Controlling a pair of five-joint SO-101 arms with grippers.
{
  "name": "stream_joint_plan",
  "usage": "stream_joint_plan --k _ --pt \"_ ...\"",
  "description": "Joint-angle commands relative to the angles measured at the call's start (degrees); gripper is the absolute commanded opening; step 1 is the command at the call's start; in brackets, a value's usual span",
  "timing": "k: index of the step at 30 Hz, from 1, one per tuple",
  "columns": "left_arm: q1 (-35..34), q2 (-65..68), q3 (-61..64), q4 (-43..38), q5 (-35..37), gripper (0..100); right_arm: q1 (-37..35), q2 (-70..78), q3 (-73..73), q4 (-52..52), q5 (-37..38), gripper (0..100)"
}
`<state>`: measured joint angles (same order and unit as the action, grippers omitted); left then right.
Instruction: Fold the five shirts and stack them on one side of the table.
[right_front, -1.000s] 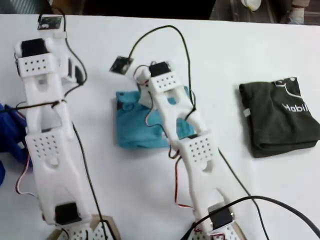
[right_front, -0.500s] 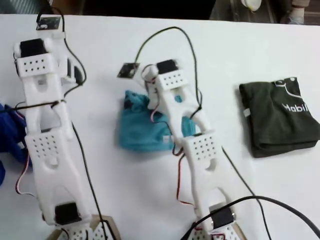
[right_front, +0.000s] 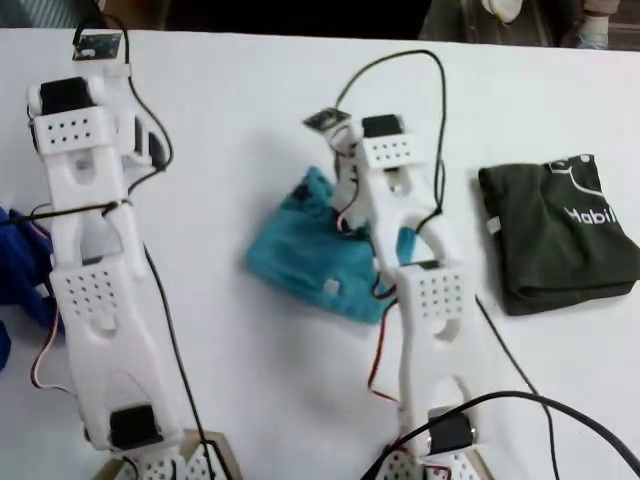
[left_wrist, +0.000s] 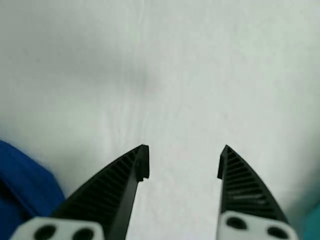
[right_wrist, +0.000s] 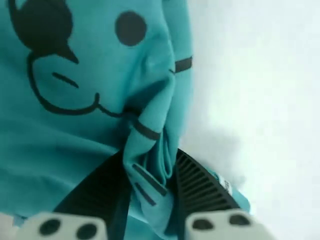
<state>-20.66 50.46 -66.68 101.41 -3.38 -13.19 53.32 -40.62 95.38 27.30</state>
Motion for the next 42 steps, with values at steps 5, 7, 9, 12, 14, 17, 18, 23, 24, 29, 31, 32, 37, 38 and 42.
stream_joint_plan --k 5,7,9,12,14,17,18,23,24,29,31,32,37,38,42 --pt "-0.53 -0.97 -0.31 0.97 0.09 25 3.65 -23.34 38.77 -20.88 -0.88 2.1" --pt "-0.53 -0.97 -0.31 0.97 0.09 25 3.30 -30.29 50.99 -28.70 -0.79 2.1" --pt "-0.53 -0.97 -0.31 0.97 0.09 25 3.38 -36.70 59.52 -33.80 -0.97 2.1" --pt "-0.26 -0.97 -0.31 0.97 0.09 25 4.09 -43.47 66.20 -35.12 -0.97 2.1" --pt "-0.09 -0.97 -0.31 0.97 0.18 25 5.14 -47.16 69.89 -34.95 -0.88 2.1" --pt "0.35 -0.97 -0.31 0.97 0.18 25 7.08 -51.91 75.43 -35.12 -0.70 2.1" --pt "0.44 -0.97 -0.31 0.97 0.18 25 7.60 -53.32 76.92 -35.21 -0.70 2.1" --pt "1.14 -0.97 -0.22 0.97 0.35 25 9.01 -58.07 79.91 -35.30 -0.70 2.1" --pt "1.41 -0.97 -0.22 0.97 0.35 25 9.01 -58.77 79.82 -35.65 -0.70 2.1" --pt "2.37 -0.97 -0.22 0.97 0.35 25 8.57 -62.37 79.74 -38.11 -0.70 9.4" --pt "2.46 -0.97 -0.22 0.97 0.35 25 8.57 -63.87 79.74 -38.11 -0.62 19.1" --pt "2.55 -0.97 -0.22 0.97 0.35 25 8.66 -64.57 79.74 -38.11 -0.53 23.5" --pt "2.55 -0.97 -0.31 0.97 0.35 25 9.01 -67.38 79.21 -39.16 -0.53 31.4" --pt "2.55 -0.97 -0.31 0.97 0.35 25 9.10 -67.38 78.59 -39.60 -0.53 31.4" --pt "2.55 -0.97 -0.31 0.97 0.35 25 9.27 -67.30 76.04 -41.45 -0.62 31.4"
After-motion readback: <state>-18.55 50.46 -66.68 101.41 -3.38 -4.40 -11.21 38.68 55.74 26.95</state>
